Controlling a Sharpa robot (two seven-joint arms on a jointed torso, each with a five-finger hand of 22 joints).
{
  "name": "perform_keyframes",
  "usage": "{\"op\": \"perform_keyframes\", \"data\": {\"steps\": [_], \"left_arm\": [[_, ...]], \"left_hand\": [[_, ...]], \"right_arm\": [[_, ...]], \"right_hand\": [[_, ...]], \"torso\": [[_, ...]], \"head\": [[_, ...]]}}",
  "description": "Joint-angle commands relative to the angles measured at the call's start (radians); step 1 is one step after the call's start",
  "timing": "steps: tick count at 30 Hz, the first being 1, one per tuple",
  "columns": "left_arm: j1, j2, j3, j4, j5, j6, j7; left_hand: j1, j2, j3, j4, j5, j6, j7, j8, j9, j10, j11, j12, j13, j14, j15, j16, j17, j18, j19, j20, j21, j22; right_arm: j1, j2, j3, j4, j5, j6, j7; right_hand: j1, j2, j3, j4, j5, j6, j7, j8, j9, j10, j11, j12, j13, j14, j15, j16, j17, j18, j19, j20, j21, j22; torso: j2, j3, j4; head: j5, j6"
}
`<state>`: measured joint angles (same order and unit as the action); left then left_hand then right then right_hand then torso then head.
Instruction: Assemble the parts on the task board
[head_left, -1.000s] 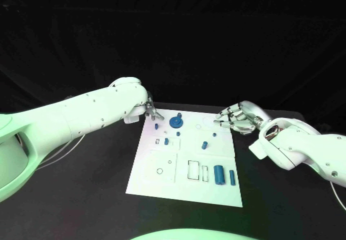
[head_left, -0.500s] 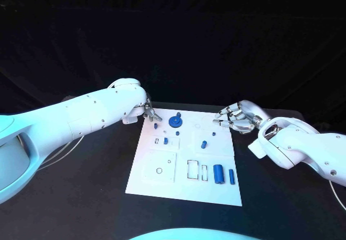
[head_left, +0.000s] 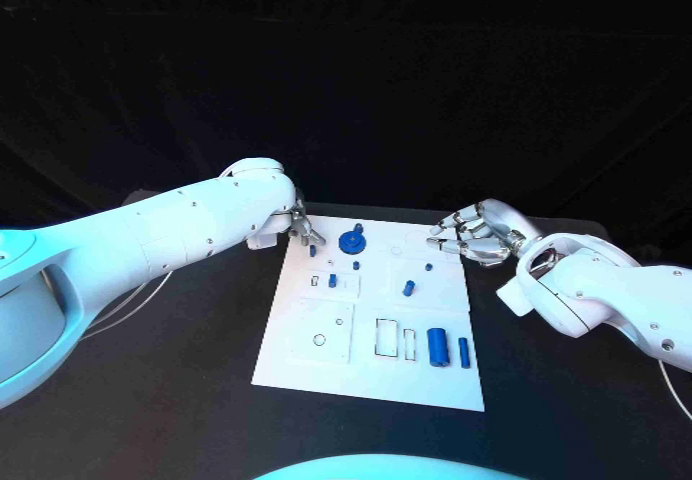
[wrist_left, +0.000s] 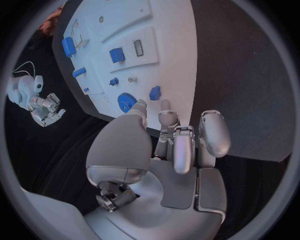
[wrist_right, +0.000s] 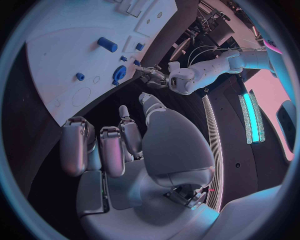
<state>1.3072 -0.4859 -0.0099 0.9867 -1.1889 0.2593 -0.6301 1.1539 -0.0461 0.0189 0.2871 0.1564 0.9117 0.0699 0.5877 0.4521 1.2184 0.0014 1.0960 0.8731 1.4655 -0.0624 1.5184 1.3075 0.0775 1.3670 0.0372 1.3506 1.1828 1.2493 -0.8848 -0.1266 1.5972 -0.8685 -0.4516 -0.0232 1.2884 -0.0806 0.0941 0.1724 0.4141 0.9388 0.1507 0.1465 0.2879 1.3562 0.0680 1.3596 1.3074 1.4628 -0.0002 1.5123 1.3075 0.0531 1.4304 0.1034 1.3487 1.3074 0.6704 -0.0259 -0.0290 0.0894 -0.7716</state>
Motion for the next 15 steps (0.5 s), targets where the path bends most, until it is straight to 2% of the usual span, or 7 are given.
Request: {"op": "perform_keyframes", "data": {"steps": [1,15], "left_arm": [[0.0,0.004,0.0,0.004,0.018,0.024,0.014],[-0.001,0.004,-0.001,0.002,0.021,0.046,0.014]], "left_hand": [[0.006,0.002,-0.004,0.0,0.002,0.008,-0.002,0.0,-0.002,0.006,-0.004,0.007,0.001,0.087,0.001,0.003,0.222,0.005,0.01,0.0,0.004,0.001],[0.022,0.013,-0.009,-0.005,0.003,0.017,-0.006,0.003,-0.005,0.01,-0.008,0.01,0.002,0.088,-0.001,0.006,0.225,0.004,0.014,-0.002,0.01,0.01]], "right_arm": [[-0.001,0.002,0.0,0.0,-0.008,0.01,0.004],[-0.001,0.006,0.0,-0.001,-0.008,0.011,0.005]], "right_hand": [[-0.005,0.003,-0.001,0.005,0.006,0.002,-0.002,0.004,-0.002,-0.004,-0.002,-0.001,0.016,0.083,-0.006,-0.004,0.164,0.005,-0.006,-0.002,-0.004,0.102],[-0.005,0.003,-0.001,0.005,0.006,0.002,-0.002,0.004,-0.002,-0.004,-0.002,-0.001,0.016,0.083,-0.006,-0.004,0.164,0.005,-0.006,-0.002,-0.004,0.102]], "torso": [[0.0,-0.0001,0.0004],[0.0,0.0003,0.0002]], "head": [[0.001,0.0],[0.003,-0.002]]}}
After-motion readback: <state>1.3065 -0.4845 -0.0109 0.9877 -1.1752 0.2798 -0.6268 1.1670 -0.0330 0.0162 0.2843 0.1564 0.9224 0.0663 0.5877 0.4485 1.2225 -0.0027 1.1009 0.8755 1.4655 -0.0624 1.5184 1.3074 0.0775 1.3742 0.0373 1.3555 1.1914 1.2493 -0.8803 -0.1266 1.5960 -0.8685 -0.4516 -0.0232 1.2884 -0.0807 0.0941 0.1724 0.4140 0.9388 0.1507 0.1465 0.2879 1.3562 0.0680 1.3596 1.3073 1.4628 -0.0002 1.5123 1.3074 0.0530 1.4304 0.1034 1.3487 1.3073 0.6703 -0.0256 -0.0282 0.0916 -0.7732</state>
